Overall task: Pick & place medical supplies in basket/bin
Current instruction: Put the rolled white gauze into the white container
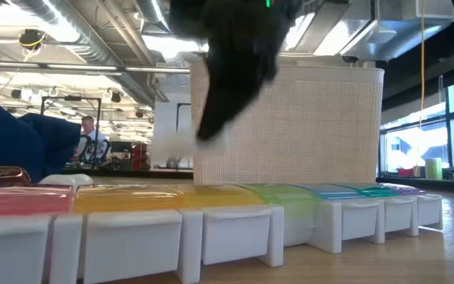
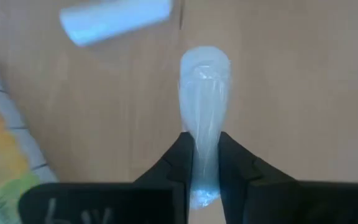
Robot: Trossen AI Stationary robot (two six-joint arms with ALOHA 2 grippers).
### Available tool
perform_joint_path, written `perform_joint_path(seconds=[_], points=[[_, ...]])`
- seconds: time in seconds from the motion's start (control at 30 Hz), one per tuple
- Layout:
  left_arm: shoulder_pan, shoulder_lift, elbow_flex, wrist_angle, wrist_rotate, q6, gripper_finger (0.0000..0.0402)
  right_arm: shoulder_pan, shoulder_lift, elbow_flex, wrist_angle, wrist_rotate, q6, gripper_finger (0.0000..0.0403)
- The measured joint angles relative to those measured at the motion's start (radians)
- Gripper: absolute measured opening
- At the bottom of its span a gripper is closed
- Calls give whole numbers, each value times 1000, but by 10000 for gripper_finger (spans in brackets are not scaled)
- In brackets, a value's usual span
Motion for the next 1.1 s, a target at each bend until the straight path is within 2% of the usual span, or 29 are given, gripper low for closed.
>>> perform_joint_path(seconds=[0.17, 0.3, 0.5, 0.63, 0.7, 0.83, 0.97, 1.1], points=[[-19, -37, 1, 18, -17, 16, 270, -29, -91, 122, -172, 4, -120, 48], [-31, -69, 1, 26, -19, 35, 272, -93, -160, 207, -295, 49, -183, 48], [-35, -92, 1, 29, -21, 35, 270, -185, -249, 294, -350, 62, -216, 49], [-35, -92, 1, 29, -11, 34, 271, -263, -289, 325, -391, 132, -234, 50], [-35, -92, 1, 29, -11, 21, 270, -322, -302, 330, -416, 136, -230, 50], [-35, -91, 1, 28, -11, 18, 271, -448, -301, 300, -409, 108, -274, 50], [-35, -91, 1, 17, -11, 18, 271, -562, -276, 262, -324, 87, -516, 50], [-35, -91, 1, 13, -10, 18, 270, -656, -239, 260, -250, -21, -607, 50]])
